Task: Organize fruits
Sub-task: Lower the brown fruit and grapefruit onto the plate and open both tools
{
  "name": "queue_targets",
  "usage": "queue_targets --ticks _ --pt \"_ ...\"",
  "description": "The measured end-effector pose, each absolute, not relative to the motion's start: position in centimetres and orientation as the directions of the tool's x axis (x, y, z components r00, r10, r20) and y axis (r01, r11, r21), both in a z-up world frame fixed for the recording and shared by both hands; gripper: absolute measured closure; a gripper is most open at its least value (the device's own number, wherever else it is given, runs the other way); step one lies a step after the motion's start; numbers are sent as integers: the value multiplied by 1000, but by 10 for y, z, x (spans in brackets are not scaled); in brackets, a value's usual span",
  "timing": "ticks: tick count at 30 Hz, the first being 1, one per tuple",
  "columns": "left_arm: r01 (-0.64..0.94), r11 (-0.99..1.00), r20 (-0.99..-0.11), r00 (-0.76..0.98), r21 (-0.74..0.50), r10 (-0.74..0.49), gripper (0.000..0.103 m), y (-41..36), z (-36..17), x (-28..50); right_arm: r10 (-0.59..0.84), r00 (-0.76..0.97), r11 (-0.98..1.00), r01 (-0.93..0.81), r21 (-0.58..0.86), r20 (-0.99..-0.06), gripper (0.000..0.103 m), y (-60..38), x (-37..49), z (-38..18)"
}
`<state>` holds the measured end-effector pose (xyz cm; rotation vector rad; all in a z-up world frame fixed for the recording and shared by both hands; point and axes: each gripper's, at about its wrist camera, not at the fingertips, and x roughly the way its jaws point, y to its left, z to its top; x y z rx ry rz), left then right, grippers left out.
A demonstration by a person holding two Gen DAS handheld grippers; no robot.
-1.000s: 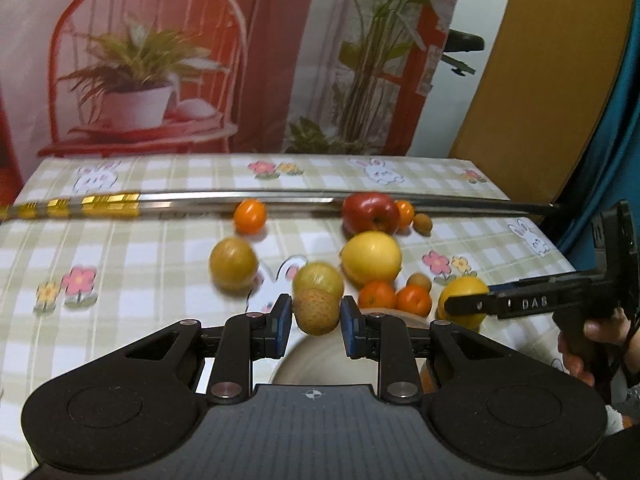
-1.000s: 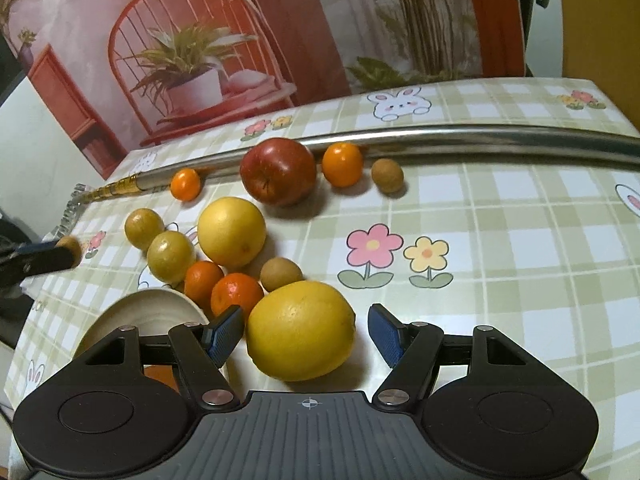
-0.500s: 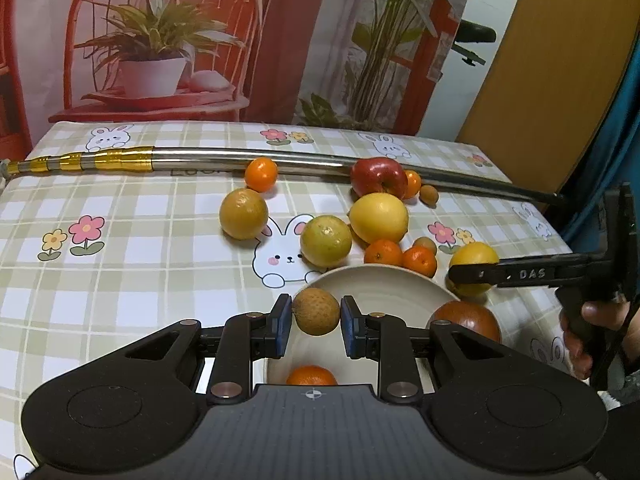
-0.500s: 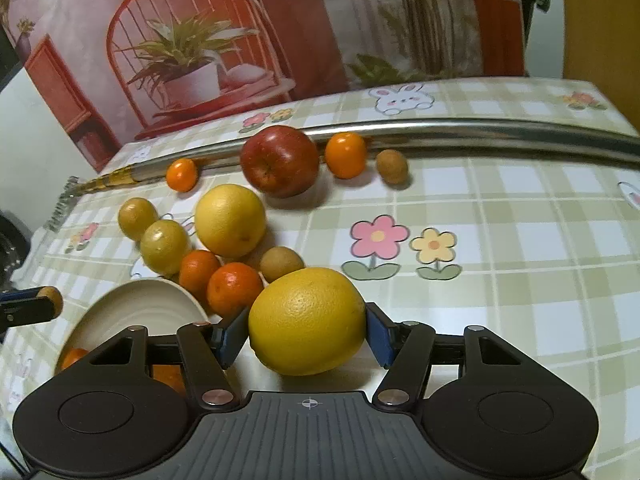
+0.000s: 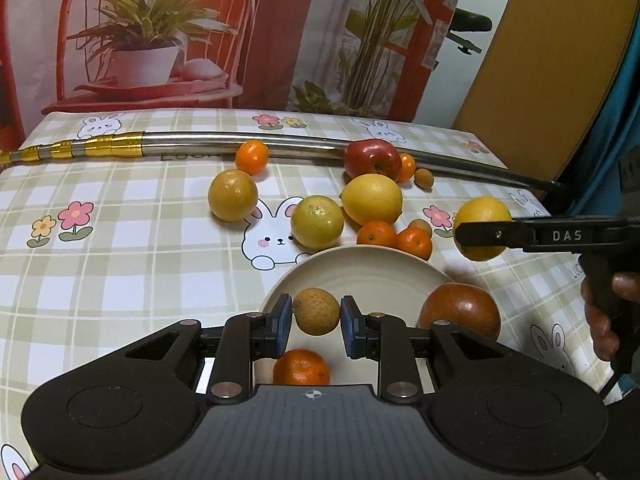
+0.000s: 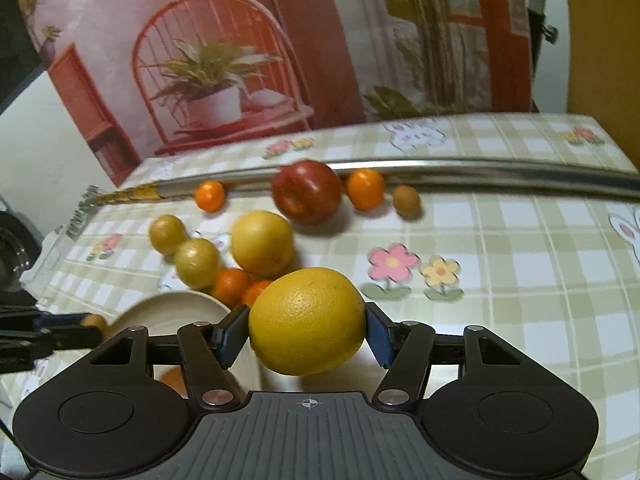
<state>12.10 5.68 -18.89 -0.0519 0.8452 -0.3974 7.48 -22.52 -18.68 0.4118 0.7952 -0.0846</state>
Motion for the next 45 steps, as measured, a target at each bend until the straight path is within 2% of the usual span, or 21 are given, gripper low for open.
queue_targets --ticks 9,17,30,45 --pt "320 926 -725 587 -201 -361 75 57 -194 122 191 690 953 41 300 -699 46 -185 105 -167" --pt "328 926 -734 581 -187 -353 75 55 -199 123 257 616 961 -84 263 -745 46 -143 125 -180" --pt "315 933 -752 570 -173 -332 75 54 -205 126 259 572 961 -69 269 -778 47 -142 128 -196" --pt "298 941 -762 570 -157 -307 75 54 -208 124 210 620 971 -40 236 -756 46 -147 116 -187"
